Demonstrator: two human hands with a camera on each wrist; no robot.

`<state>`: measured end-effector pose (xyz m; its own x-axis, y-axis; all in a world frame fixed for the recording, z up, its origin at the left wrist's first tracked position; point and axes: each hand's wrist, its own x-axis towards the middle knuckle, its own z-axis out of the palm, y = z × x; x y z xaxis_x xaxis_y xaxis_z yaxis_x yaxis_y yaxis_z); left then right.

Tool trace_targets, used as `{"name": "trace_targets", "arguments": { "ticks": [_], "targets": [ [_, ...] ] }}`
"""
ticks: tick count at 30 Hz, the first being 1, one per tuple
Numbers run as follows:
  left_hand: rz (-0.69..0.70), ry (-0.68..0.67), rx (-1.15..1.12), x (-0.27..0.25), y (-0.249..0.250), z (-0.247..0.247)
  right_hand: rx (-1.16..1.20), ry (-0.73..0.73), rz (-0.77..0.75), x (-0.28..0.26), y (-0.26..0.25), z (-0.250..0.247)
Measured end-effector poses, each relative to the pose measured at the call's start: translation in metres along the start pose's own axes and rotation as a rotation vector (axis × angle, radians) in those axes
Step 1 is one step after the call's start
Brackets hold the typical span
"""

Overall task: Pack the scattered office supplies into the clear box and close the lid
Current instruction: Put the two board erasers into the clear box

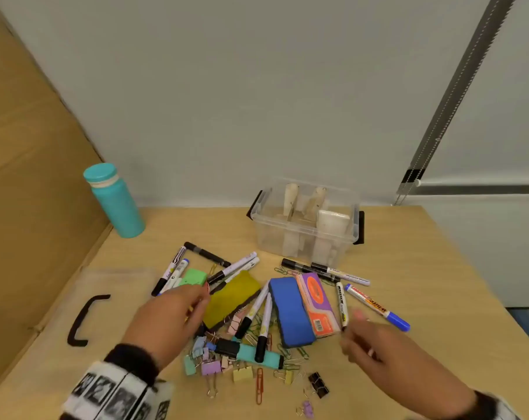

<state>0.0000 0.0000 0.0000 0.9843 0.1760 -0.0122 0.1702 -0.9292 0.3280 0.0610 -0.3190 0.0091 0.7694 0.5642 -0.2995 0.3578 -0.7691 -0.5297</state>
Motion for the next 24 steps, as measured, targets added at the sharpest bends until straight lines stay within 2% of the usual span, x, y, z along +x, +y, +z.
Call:
{"name": "trace_targets", "arguments": {
  "ticks": [2,4,6,8,11,14,24],
  "targets": [
    [0.009,-0.043,-0.030,0.025,0.004,0.018,0.022,0.117,-0.025,0.024,-0.006,-0.002],
    [0.032,-0.182,0.025,0.048,0.010,0.038,-0.021,0.170,-0.057,0.053,-0.009,0.005],
    [0.032,-0.292,0.117,0.065,0.013,0.053,-0.074,0.171,-0.080,0.081,-0.007,0.018],
    [0.038,-0.341,0.183,0.075,0.012,0.064,-0.143,0.089,-0.073,0.107,-0.003,0.034],
    [0.032,-0.353,0.246,0.084,0.015,0.069,-0.317,-0.018,-0.019,0.130,-0.003,0.054],
    [0.035,-0.356,0.294,0.090,0.016,0.069,-0.460,-0.021,0.045,0.137,-0.006,0.065],
    [0.058,-0.376,0.344,0.103,0.011,0.073,-0.567,0.013,0.196,0.139,-0.023,0.072]
  ]
}}
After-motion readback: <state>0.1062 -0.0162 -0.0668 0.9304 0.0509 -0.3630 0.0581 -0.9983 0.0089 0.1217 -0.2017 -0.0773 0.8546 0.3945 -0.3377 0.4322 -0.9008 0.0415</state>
